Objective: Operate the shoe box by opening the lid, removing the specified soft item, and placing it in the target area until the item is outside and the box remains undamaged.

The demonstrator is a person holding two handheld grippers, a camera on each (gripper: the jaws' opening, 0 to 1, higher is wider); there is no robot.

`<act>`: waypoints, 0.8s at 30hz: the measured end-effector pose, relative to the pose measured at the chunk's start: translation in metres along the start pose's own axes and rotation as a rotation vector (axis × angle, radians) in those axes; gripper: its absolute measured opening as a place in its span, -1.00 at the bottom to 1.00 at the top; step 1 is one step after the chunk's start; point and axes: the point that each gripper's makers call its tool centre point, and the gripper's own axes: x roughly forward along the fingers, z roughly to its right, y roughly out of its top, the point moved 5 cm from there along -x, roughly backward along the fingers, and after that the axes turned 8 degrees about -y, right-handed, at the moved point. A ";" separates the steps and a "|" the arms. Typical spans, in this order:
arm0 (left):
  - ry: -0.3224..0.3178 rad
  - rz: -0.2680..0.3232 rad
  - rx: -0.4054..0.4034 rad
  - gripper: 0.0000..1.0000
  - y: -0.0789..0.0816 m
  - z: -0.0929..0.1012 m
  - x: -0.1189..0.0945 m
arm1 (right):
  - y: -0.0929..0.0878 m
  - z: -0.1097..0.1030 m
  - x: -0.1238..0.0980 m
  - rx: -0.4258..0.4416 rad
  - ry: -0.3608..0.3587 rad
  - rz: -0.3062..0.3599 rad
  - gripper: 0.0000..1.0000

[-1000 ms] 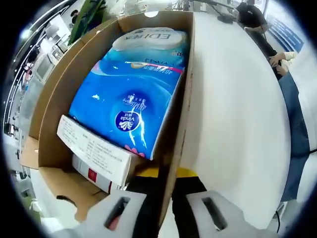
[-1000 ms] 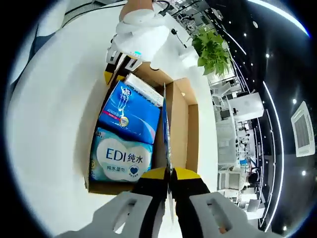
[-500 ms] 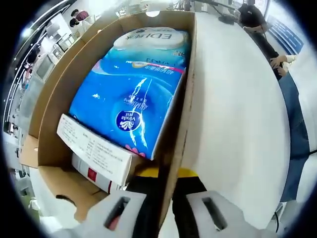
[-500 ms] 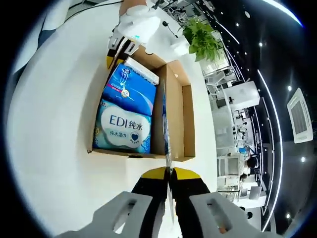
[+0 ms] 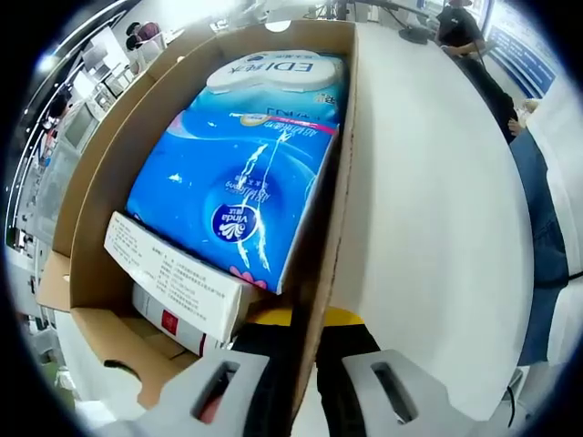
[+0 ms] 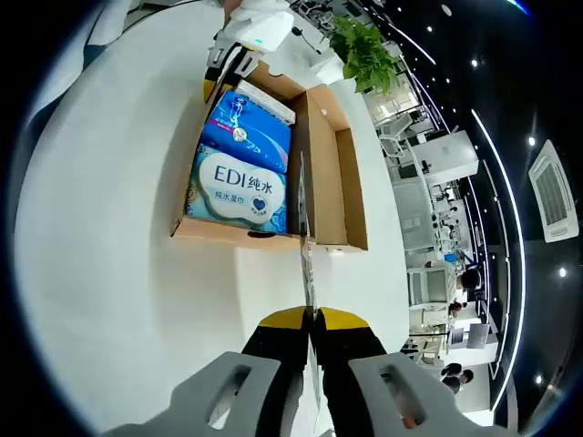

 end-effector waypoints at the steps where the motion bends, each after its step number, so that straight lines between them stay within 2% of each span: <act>1: 0.000 0.000 -0.001 -0.89 0.000 0.000 0.000 | -0.002 0.000 -0.001 0.006 0.000 -0.003 -0.96; 13: 0.002 -0.001 -0.002 -0.89 0.001 0.001 -0.002 | -0.022 -0.003 -0.005 0.023 -0.004 -0.031 -0.96; 24: 0.003 0.000 -0.005 -0.89 0.000 0.001 0.000 | -0.042 -0.020 -0.001 0.029 0.028 -0.053 -0.96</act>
